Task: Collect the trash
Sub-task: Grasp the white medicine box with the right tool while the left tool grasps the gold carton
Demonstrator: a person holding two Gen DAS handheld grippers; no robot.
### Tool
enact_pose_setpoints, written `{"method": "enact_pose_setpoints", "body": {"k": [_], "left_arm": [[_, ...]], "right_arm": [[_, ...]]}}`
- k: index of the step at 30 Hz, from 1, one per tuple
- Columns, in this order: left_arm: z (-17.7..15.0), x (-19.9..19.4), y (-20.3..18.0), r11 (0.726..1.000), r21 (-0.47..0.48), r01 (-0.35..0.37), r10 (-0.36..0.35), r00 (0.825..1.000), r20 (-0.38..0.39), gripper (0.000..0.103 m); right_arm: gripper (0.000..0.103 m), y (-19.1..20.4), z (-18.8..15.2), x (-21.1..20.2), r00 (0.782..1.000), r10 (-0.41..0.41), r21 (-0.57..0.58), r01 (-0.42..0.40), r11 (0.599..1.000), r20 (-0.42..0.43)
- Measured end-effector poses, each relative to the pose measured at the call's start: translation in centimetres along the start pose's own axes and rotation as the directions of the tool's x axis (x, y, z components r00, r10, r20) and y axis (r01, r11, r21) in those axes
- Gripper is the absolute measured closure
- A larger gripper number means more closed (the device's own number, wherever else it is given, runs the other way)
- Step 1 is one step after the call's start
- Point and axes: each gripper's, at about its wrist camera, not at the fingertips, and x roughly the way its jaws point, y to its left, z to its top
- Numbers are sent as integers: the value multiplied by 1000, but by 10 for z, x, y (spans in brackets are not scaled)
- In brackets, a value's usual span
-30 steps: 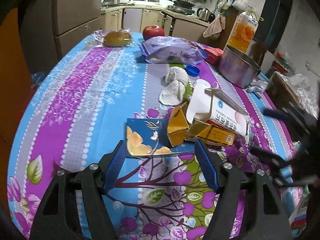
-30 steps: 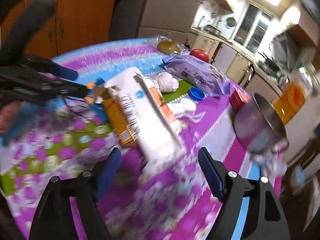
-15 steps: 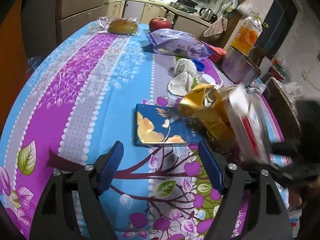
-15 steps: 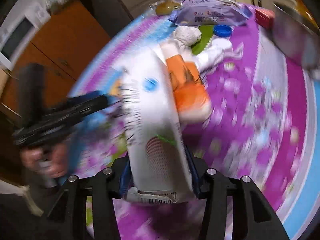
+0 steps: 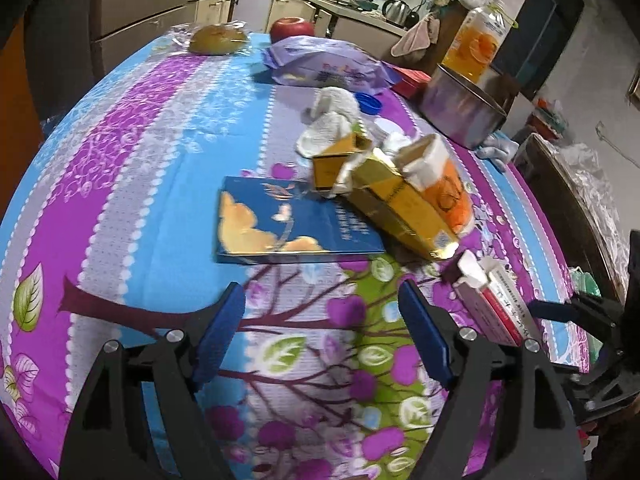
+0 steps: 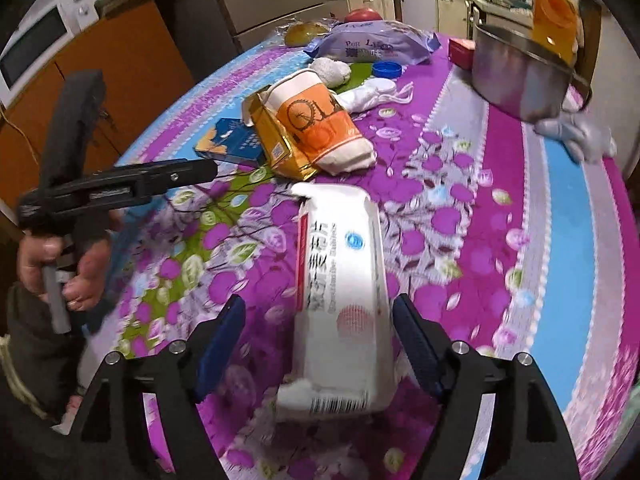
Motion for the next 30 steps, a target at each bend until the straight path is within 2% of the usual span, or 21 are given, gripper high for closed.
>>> {"method": "enact_pose_setpoints", "body": {"k": [4,5,7,9,11,17,19,22,23,25,26,27,29,30], "left_arm": [[3,9,-21,1000,-2,5,-5,1000,-6,28],[5,14,-25,1000,-17,4,-5,1000,-16,28],[10,21,-33,999,-52,-3,2,1000,-17,28],[13,26,-40,998,-65,-2,2,1000,-14,27],[15,31,-50,997,-75,-29,28,1000,-9,26],[16,25,-57,993,-119,1,3,999,36,23],[17,24,-58,992,-121,-17,23,998,50,20],[21,34,-55,990,-133,-40,44,999,26,20],[20,37,-55,990,-128,-51,54,998,27,23],[18,36,-56,990,-113,-80,85,995,43,42],[17,35,-54,991,-118,-65,70,997,42,59],[16,34,-53,991,-122,-53,58,998,38,71],[13,31,-48,991,-125,-37,43,998,38,83],[11,29,-45,991,-125,-35,41,998,42,83]], "right_arm": [[28,11,4,21,997,-79,-50,78,996,-11],[32,13,5,22,996,-88,-52,88,995,-3],[47,10,3,18,996,-86,-35,87,996,11],[50,4,1,14,997,-68,-10,68,998,22],[50,1,-2,13,998,-57,2,57,998,31],[50,0,-4,13,998,-30,11,29,1000,53],[50,-1,-4,13,998,-24,15,23,1000,58],[50,0,-5,13,998,-17,17,16,1000,64],[51,1,-5,13,998,-16,19,15,1000,67],[54,2,-6,13,997,-15,22,14,1000,74],[54,4,-8,12,997,-16,23,14,1000,79],[55,5,-10,11,996,-15,26,13,1000,86],[57,9,-15,8,995,-21,28,18,999,102],[57,10,-16,7,994,-21,31,18,999,109]]}}
